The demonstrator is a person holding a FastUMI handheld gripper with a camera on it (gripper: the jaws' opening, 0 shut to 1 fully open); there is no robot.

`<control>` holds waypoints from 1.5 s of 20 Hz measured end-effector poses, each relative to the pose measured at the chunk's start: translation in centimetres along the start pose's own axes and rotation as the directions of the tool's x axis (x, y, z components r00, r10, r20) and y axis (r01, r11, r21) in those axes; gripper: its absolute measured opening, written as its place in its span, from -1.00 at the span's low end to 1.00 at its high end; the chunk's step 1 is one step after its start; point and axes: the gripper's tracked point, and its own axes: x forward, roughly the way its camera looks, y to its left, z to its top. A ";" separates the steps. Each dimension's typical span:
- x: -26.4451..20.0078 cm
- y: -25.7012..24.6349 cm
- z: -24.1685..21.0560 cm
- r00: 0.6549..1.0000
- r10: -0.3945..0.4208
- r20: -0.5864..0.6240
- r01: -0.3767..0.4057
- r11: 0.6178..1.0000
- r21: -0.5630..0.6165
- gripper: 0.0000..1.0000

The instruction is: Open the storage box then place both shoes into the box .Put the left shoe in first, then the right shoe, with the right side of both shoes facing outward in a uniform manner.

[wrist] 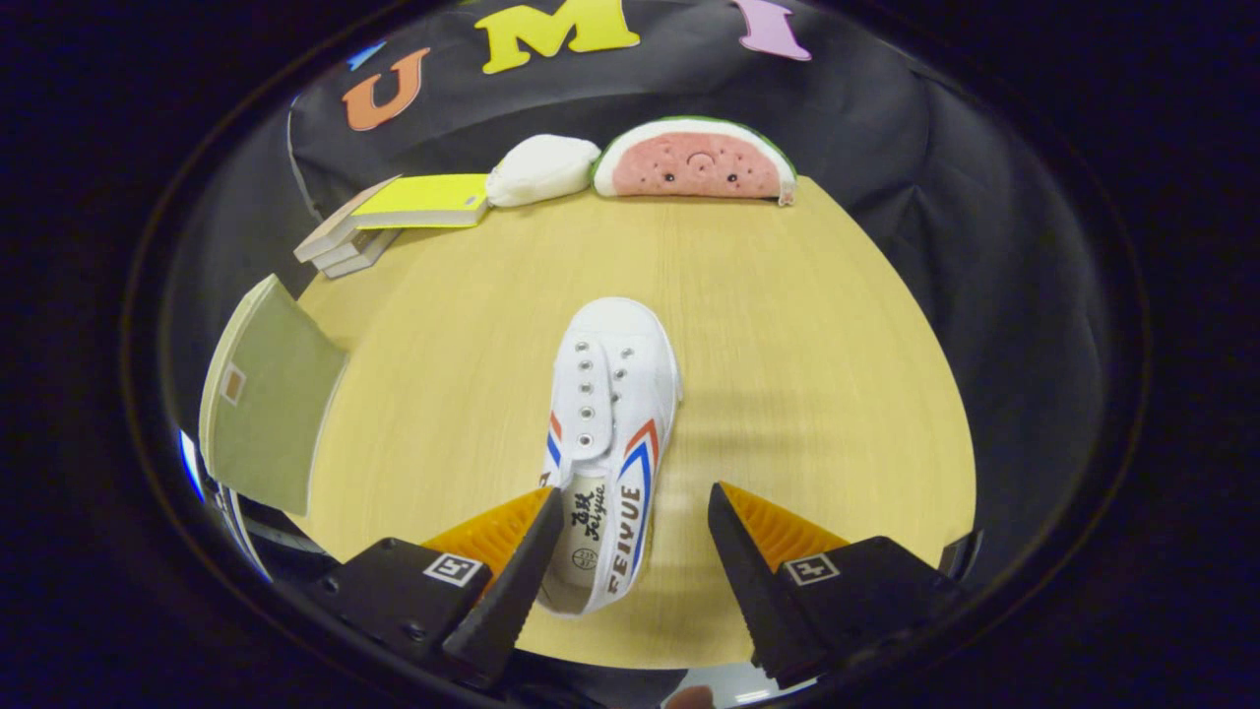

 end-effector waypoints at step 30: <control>0.0 0.7 2.1 0.976 0.163 0.142 -0.187 0.967 0.171 -0.89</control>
